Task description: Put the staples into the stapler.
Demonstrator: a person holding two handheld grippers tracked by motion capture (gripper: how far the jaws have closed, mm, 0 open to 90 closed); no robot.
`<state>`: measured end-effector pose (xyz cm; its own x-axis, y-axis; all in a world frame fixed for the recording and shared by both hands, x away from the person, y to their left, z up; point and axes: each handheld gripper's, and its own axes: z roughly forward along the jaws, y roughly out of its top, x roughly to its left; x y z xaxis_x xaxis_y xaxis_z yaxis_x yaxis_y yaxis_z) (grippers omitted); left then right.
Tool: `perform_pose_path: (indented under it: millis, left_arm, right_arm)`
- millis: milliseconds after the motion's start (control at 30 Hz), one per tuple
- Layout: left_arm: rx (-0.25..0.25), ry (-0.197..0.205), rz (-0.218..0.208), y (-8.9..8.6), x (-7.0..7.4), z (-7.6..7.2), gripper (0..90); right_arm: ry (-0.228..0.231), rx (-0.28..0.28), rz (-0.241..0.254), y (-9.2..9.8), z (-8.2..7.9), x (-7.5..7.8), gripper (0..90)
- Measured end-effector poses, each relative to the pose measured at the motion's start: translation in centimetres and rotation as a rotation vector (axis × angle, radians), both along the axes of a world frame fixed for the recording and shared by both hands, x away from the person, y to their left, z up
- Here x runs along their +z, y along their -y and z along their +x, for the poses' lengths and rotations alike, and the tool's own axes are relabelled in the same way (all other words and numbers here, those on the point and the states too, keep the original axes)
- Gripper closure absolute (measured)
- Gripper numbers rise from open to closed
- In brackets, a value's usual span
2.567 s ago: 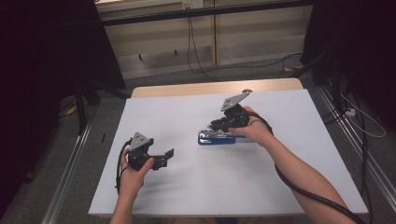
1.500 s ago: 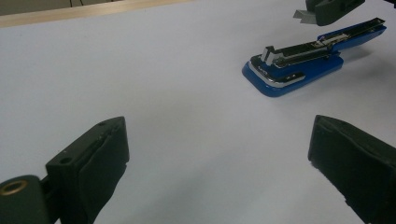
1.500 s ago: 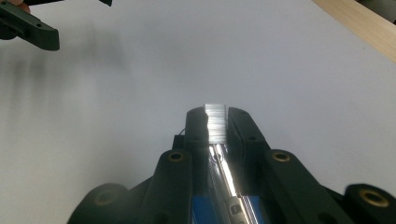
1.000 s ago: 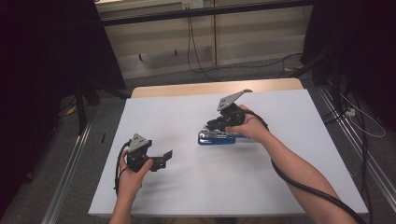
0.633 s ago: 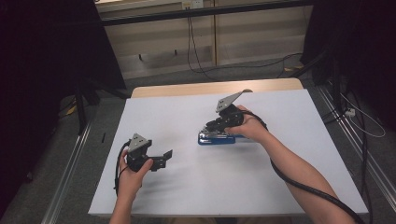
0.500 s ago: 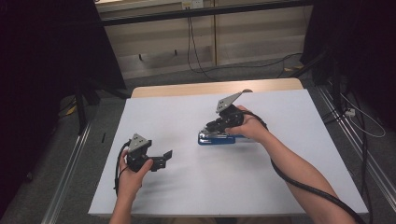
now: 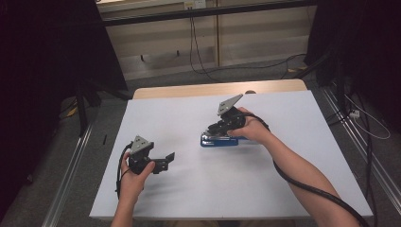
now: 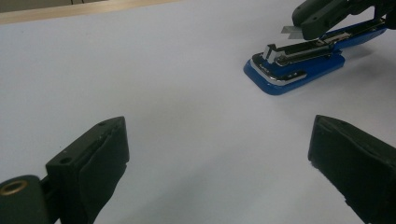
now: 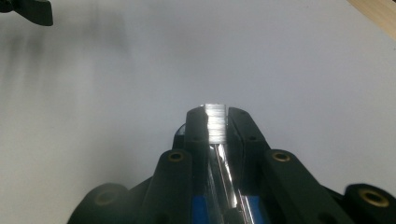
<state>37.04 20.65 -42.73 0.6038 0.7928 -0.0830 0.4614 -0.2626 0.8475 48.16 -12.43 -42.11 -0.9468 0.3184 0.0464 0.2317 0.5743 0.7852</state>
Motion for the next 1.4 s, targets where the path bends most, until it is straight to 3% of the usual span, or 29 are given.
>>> perform_pose_path:
  millis: [900, 1400]
  left_arm:
    - [-0.005, -0.014, -0.009, 0.0, -0.1, -0.1, 5.5]
    - [-0.002, -0.015, -0.014, 0.0, -0.1, 0.0, 5.5]
  right_arm:
    - [0.042, 0.078, -0.041, -0.2, 0.6, -0.8, 79.3]
    - [0.039, 0.1, -0.047, -0.3, 0.7, -1.1, 79.2]
